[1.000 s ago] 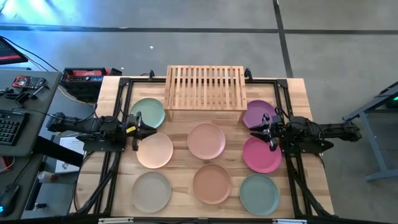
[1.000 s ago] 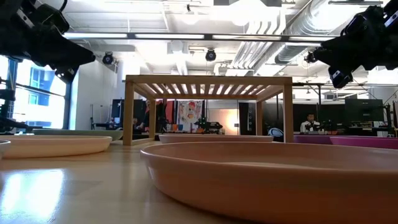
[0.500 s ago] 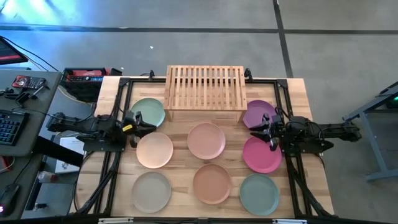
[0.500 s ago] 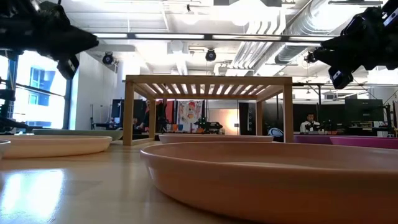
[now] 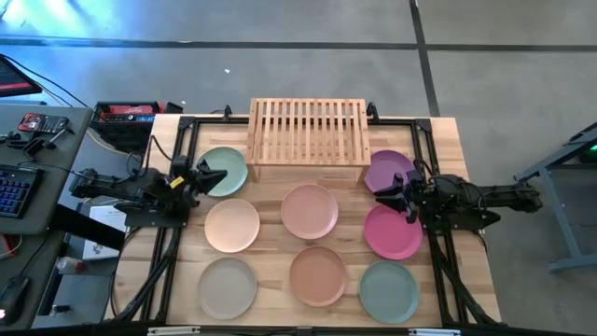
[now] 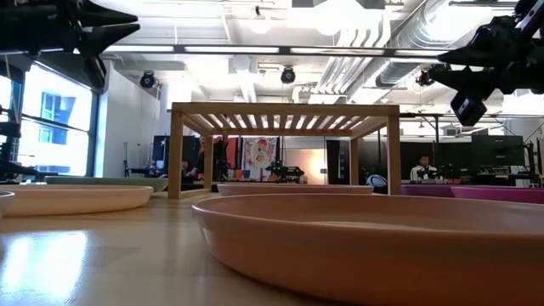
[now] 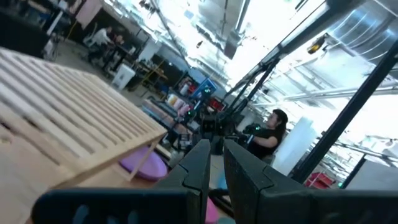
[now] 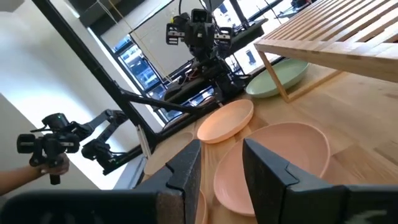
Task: Place and stack plates onto a shelf
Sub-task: Put the light pink plate on the shelf
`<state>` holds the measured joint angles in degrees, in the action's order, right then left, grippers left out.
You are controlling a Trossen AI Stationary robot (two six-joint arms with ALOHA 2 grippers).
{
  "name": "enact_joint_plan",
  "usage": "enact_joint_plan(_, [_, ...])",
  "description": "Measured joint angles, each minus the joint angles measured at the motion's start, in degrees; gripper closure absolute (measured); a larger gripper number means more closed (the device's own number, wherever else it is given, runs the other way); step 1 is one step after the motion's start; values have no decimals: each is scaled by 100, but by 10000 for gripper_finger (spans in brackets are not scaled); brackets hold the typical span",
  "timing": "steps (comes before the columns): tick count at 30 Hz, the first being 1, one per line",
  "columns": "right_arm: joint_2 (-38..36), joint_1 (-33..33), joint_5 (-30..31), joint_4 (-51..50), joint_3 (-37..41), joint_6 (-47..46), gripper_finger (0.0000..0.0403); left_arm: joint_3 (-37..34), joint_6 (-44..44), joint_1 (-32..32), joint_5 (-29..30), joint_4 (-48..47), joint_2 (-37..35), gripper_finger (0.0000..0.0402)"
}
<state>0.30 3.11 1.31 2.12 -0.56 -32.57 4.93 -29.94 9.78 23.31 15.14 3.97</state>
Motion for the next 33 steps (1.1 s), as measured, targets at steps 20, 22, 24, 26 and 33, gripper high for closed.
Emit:
enact_joint_plan(20, [807,-162,672,1020,-1632,2070,302,0,213,2,167,-54,-2,367])
enact_joint_plan(22, [1242,-162,672,767,-2098,2408,302,0,213,0,203,-55,-2,367])
enact_joint_plan(24, [1739,-162,672,482,-2531,2759,302,0,213,1,205,-59,-2,367])
enact_joint_plan(26, [2243,-162,672,210,-2940,3017,302,0,213,2,205,-69,-2,367])
enact_joint_plan(33, [3929,-162,667,-916,-4035,2998,302,-2,211,2,205,-75,-2,367])
